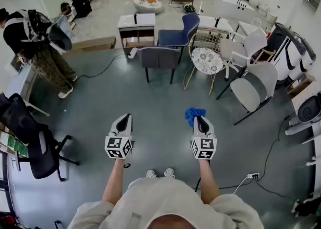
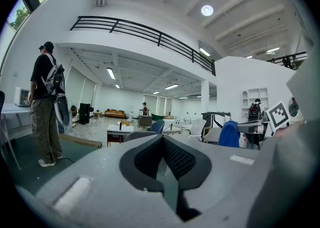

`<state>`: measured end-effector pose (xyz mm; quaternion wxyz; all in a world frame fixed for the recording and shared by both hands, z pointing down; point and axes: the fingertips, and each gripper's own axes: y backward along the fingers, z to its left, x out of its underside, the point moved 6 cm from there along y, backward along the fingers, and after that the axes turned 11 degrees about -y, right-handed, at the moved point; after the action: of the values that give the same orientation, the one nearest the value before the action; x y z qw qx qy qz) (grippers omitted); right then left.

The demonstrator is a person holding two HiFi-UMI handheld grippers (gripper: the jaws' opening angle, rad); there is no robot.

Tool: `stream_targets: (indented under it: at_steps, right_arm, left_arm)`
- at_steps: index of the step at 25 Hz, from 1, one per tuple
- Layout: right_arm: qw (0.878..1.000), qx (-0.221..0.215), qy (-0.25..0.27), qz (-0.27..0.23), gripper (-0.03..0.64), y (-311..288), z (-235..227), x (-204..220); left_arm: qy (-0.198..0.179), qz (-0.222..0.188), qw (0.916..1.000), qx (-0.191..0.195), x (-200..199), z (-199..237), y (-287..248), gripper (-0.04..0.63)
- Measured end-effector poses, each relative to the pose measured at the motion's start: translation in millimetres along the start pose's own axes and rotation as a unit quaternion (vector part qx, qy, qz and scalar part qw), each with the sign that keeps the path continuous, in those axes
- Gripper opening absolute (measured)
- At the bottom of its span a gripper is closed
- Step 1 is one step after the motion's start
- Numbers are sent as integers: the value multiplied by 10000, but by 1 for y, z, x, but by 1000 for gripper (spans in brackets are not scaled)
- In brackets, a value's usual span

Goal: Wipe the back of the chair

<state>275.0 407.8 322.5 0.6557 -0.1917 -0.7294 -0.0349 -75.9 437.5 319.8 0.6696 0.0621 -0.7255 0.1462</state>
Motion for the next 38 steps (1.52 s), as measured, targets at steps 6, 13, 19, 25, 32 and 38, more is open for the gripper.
stream_targets:
  at_steps: [6, 13, 19, 25, 32, 38]
  right_arm:
    - [10000, -81, -2, 3, 40, -4, -9, 2]
    - [9997, -177, -173, 12, 41, -5, -26, 3]
    - [9994, -282, -160, 123, 42, -10, -45, 4]
    - [9987, -474, -130, 157, 41, -20, -57, 4]
    - [9971, -693, -134, 296, 41, -34, -61, 10]
    - [9964, -754, -120, 369, 41, -59, -50, 15]
  left_arm:
    - [-29, 45, 10000, 24, 2, -11, -7, -2]
    - [-20, 62, 10000, 17, -2, -24, -17, -2]
    - [35, 130, 9999, -5, 0, -45, -28, -2]
    - [134, 168, 9997, -124, 4, -62, -36, -2]
    - [202, 257, 9990, -305, 10, -66, -38, -2]
    - [283, 311, 9985, -347, 21, -45, -45, -2]
